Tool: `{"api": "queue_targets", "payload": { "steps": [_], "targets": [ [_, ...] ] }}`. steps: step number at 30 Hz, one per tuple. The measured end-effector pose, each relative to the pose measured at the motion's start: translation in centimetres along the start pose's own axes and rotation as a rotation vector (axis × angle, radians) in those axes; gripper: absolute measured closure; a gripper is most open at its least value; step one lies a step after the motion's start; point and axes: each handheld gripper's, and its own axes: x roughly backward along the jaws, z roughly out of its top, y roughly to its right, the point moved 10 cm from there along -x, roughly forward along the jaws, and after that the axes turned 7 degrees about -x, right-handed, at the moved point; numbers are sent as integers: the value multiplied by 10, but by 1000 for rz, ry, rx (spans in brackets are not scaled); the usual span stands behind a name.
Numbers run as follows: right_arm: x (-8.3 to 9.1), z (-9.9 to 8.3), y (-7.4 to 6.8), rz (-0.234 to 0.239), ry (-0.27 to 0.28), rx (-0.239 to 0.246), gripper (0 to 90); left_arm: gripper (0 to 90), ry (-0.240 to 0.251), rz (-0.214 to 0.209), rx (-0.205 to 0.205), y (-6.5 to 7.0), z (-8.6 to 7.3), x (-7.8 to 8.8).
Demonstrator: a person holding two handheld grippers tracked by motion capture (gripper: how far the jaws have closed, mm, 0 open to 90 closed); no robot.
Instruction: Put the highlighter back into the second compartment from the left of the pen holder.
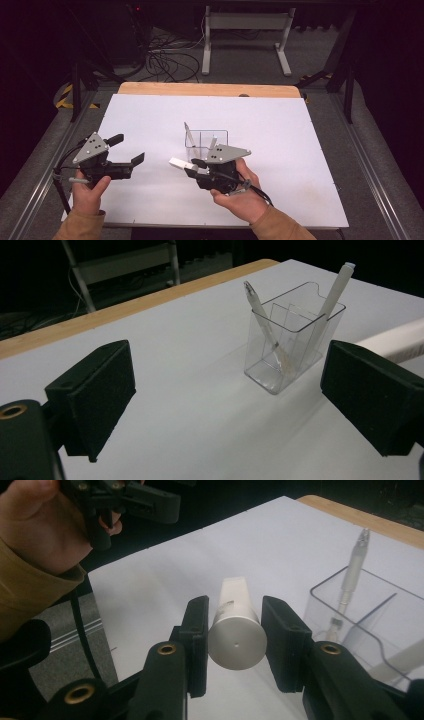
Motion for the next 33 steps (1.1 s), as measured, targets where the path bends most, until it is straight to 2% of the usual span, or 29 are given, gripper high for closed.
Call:
{"api": "queue_targets", "payload": {
  "steps": [11,24,33],
  "targets": [
    [24,19,23,-34,-1,-27,658,82,-3,-1,1,0,0,0],
    [42,37,59,-131,0,-51,658,82,-5,-1,-2,0,-1,-1],
    [49,44,78,-181,-10,-59,658,82,-4,0,2,0,-1,0]
  ]
}}
